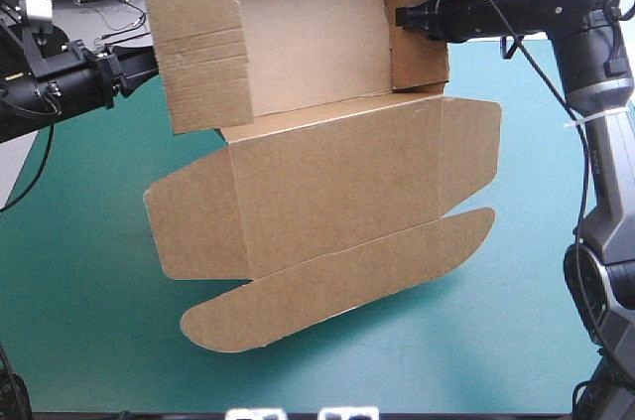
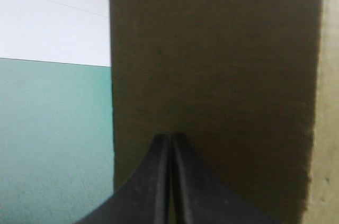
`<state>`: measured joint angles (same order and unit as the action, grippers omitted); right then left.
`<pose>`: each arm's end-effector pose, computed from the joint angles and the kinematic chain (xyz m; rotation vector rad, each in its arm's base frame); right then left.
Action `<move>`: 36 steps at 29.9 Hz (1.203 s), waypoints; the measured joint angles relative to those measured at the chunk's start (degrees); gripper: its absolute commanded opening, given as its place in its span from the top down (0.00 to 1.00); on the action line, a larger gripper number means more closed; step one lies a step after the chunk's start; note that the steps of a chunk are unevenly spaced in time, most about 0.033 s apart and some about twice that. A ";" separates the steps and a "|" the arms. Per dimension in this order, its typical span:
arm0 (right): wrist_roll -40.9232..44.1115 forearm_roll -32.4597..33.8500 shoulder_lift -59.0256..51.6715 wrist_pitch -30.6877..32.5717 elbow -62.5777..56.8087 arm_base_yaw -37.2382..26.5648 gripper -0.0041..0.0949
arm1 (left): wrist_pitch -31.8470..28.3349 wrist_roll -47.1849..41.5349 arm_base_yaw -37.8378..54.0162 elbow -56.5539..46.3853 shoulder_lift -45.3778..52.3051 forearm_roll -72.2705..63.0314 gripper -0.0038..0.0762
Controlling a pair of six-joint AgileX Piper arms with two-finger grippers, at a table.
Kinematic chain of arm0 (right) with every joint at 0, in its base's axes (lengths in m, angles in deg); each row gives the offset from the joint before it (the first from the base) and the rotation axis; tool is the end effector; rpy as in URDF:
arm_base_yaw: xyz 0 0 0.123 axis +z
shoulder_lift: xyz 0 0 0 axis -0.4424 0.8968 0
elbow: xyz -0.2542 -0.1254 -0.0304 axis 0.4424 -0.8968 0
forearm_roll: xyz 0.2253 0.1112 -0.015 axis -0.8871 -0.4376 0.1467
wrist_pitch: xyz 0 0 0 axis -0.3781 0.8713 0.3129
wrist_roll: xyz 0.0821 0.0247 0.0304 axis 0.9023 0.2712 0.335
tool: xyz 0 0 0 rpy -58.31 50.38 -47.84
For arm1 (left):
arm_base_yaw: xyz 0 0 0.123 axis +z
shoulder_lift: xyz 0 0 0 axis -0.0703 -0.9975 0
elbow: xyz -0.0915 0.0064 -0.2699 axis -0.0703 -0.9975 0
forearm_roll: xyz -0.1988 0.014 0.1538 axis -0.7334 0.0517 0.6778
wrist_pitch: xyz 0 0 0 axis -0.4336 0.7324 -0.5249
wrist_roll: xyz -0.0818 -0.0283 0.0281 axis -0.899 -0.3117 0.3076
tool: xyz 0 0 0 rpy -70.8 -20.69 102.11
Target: Fold the box
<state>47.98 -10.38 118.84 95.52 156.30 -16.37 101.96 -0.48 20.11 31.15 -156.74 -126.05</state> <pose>0.3737 0.1059 0.4811 -0.3372 2.1409 0.6526 0.2651 -0.0117 0.4721 0.1773 1.8028 -1.2194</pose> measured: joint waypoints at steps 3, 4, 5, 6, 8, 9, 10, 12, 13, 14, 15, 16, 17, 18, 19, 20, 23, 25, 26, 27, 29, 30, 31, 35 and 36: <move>0.00 0.04 0.48 -0.23 0.00 0.44 0.97 | 0.04 -0.22 -1.14 0.00 0.07 0.36 0.96; 0.00 0.17 0.55 -0.30 0.00 0.59 0.97 | 0.04 -0.51 -1.51 0.00 0.07 0.44 0.96; 0.00 0.40 0.70 -0.45 0.00 0.66 0.97 | 0.04 -0.62 -2.04 0.00 0.07 0.48 0.96; 0.00 0.41 0.85 -0.45 0.00 0.70 0.97 | 0.04 -0.76 -2.64 0.00 0.07 0.54 0.96; 0.12 0.41 1.19 -0.49 0.00 0.84 0.97 | 0.04 -0.68 -3.66 0.00 0.07 0.60 0.96; 0.24 0.41 1.36 -0.49 0.00 0.84 0.97 | 0.04 -0.55 -4.35 0.00 0.07 0.60 0.96; 0.24 0.46 1.54 -0.42 0.00 0.84 0.97 | 0.04 -0.50 -4.76 0.00 0.07 0.66 0.96; 0.28 0.51 1.77 -0.42 0.00 0.84 0.97 | 0.04 -0.31 -5.49 0.00 0.07 0.72 0.96; 0.33 0.58 1.77 -0.42 0.00 0.84 0.97 | 0.04 -0.15 -5.75 0.00 0.11 0.72 0.96; 0.42 0.73 1.77 -0.42 0.00 0.84 0.97 | 0.04 -0.01 -5.83 0.00 0.11 0.72 0.96; 0.42 0.90 1.82 -0.42 0.00 0.84 0.97 | 0.04 0.12 -5.91 0.00 0.11 0.93 0.96; 0.42 0.97 1.82 -0.42 0.00 0.84 0.97 | 0.04 0.34 -5.96 0.00 0.11 1.14 0.95; 0.42 1.09 1.89 -0.47 0.00 0.84 0.97 | 0.04 0.49 -5.96 0.00 0.11 1.48 0.95; 0.42 1.24 2.05 -0.47 0.00 0.84 0.97 | 0.04 0.55 -5.96 0.00 0.13 1.99 0.95; 0.42 1.36 2.25 -0.52 0.00 0.88 0.97 | 0.04 0.60 -5.96 0.00 0.13 2.51 0.94; 0.42 1.54 2.65 -0.53 0.00 0.88 0.97 | 0.04 0.73 -5.96 0.00 0.13 3.33 0.91; 0.42 2.44 3.75 -0.72 0.00 1.17 0.97 | 0.04 0.93 -6.07 0.00 0.18 5.70 0.78; 0.62 3.24 4.19 -0.92 0.00 1.56 0.97 | 0.11 1.17 -6.14 0.00 0.18 6.14 0.66; 0.61 3.48 4.58 -1.17 0.00 1.98 0.97 | 0.11 1.43 -6.14 0.00 0.18 6.24 0.59; 0.61 3.65 4.63 -1.34 0.00 2.23 0.97 | 0.19 1.77 -6.14 0.00 0.12 6.24 0.53; 0.61 4.21 4.70 -1.76 0.00 3.05 0.97 | 0.27 2.11 -6.14 0.00 0.12 6.37 0.45; 0.61 4.51 4.70 -1.99 0.00 3.38 0.97 | 0.32 2.20 -6.14 0.00 0.12 6.37 0.44; 0.61 4.89 4.70 -2.16 0.00 3.75 0.97 | 0.31 2.25 -6.14 0.00 0.12 6.48 0.44; 0.61 6.02 4.70 -2.44 0.00 4.46 0.97 | 0.38 2.42 -6.14 0.00 0.12 9.06 0.44; 0.61 6.31 4.70 -2.44 0.00 4.70 0.97 | 0.38 2.42 -6.14 0.00 0.12 10.12 0.44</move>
<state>48.58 -4.07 123.55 93.08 156.30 -11.67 102.34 1.94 13.97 31.15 -156.61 -115.93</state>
